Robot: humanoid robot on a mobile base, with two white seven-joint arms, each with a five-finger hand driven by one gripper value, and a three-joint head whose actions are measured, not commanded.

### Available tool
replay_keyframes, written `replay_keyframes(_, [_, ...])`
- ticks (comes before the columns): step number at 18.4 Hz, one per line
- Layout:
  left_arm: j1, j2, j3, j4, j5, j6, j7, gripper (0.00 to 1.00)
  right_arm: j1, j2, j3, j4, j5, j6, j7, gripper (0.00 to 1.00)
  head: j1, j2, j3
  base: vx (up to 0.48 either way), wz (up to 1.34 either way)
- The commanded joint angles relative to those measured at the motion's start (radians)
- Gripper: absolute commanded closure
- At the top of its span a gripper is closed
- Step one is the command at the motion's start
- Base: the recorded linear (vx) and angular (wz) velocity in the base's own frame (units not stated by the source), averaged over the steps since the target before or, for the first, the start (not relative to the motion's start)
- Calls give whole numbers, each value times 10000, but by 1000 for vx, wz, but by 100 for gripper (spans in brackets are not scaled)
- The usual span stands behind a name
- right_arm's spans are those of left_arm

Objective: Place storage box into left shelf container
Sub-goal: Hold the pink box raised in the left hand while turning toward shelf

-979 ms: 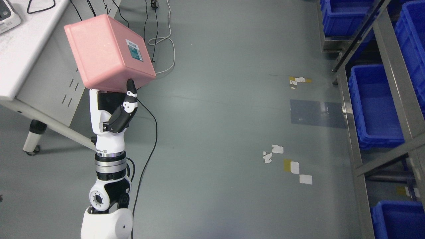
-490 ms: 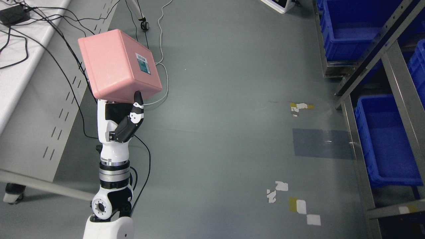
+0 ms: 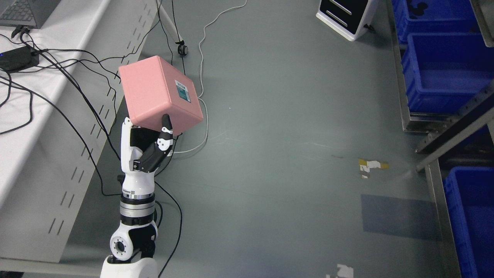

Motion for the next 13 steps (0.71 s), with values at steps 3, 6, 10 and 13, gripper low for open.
replay_keyframes(3, [47,175,-93,268,0,-3,-8,94,-46,-175,0,-174,-215,8,15,0,0,0,0,402,162])
replay_keyframes(6, [47,175,-138,727,-122,28,-145,94,-46,-175,0,-174,-215,-8,0,0,0,0,0,420,-75])
replay_keyframes(10, [47,175,-383,1434,-414,150,-1110,94,-31,-175,0,-174,-215,-8,0,0,0,0,0,444,-476])
replay_keyframes(13, [277,175,-767,1679,-811,227,-1526,94,-31,-175,0,-174,-215,-8,0,0,0,0,0,408,-1009])
